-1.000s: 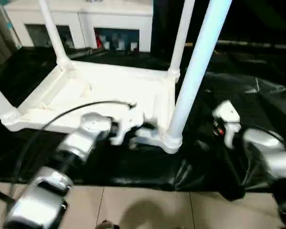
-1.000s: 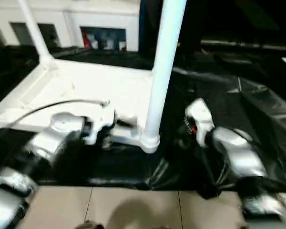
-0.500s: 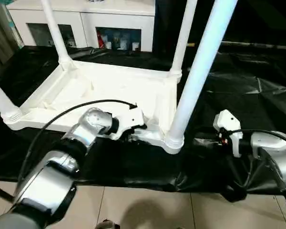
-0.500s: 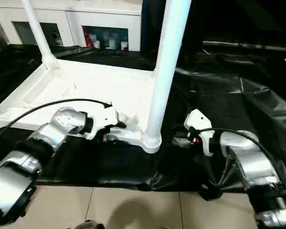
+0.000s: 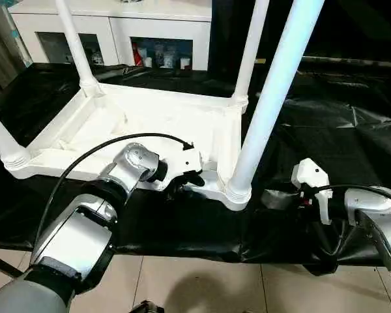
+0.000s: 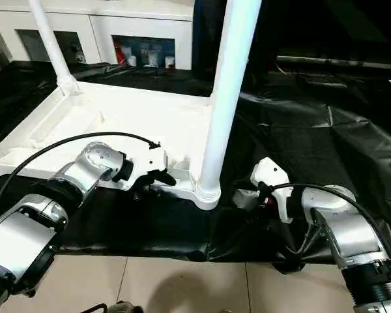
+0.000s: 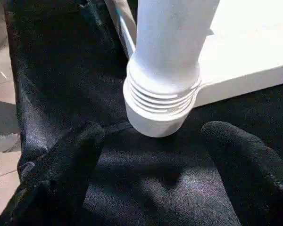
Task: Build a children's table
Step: Rotate table base
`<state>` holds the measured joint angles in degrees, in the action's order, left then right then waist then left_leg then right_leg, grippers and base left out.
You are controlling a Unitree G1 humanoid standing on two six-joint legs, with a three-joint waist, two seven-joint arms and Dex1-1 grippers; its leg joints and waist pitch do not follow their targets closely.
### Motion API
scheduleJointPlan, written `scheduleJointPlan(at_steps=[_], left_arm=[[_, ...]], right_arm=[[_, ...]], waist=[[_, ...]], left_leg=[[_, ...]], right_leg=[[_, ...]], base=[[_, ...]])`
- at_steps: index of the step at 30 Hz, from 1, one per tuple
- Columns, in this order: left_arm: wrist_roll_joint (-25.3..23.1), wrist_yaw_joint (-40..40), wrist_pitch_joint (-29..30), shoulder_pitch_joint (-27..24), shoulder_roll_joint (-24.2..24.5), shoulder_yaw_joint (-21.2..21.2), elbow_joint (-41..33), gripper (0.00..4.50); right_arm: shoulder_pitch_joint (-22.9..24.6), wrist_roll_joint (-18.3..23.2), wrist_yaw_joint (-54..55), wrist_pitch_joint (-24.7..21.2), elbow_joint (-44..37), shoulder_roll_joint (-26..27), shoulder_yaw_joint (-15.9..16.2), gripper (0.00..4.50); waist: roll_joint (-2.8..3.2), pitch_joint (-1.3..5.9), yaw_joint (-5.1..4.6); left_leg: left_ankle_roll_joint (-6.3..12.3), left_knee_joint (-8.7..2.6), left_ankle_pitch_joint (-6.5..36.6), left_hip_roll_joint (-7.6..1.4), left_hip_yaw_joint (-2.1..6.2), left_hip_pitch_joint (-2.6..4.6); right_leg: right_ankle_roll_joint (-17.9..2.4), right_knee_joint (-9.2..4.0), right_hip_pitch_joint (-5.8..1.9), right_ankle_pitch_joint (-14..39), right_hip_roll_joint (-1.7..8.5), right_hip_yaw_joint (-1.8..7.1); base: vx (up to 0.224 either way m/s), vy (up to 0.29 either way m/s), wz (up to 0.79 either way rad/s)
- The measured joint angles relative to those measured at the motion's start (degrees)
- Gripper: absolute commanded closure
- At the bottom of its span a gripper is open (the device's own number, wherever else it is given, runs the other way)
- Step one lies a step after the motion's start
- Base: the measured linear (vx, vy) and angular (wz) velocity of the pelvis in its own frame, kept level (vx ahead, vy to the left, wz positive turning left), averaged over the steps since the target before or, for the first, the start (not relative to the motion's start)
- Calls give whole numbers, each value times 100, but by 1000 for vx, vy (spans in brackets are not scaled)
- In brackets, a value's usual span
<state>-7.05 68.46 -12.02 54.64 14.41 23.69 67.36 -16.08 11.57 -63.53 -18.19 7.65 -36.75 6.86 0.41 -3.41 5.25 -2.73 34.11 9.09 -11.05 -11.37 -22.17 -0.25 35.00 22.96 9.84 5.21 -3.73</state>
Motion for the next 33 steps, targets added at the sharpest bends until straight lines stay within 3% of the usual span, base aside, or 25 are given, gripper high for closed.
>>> scheduleJointPlan(at_steps=[5,12,20,24,28,33], left_arm=[[-4,282,156,9,-2,-40,211,234],[-49,384,580,194,-28,-103,340,299],[183,-7,1383,223,-243,-552,322,362],[260,-370,1845,214,-361,-702,175,392],[240,-642,1939,85,-321,-751,-55,411],[181,-899,2149,-160,-254,-719,-590,433]], right_arm=[[5,1,-1,2,-23,-3,0,57],[-26,-19,126,31,25,21,0,57],[-50,-16,198,87,31,93,-1,57],[-58,-18,275,136,96,212,0,57],[-163,-39,350,166,238,290,35,57],[-331,-138,547,333,437,499,48,57]], waist=[[7,3,-3],[10,2,-7],[18,1,3],[19,1,-62],[19,2,-172],[23,4,-209]], left_leg=[[0,0,0,0,0,1],[0,0,0,0,0,1],[0,0,0,1,0,1],[0,0,0,2,2,9],[0,-6,1,1,15,12],[0,-15,1,0,16,15]], right_leg=[[0,-1,-2,0,0,-1],[0,-5,-1,0,0,0],[-2,-3,-4,-1,2,-3],[-2,-5,-1,-1,3,-4],[-1,-5,9,0,-1,-11],[1,-9,11,1,-3,-12]], base=[[0,0,0],[0,0,0],[0,0,0],[0,0,0],[0,0,0],[0,0,0]])
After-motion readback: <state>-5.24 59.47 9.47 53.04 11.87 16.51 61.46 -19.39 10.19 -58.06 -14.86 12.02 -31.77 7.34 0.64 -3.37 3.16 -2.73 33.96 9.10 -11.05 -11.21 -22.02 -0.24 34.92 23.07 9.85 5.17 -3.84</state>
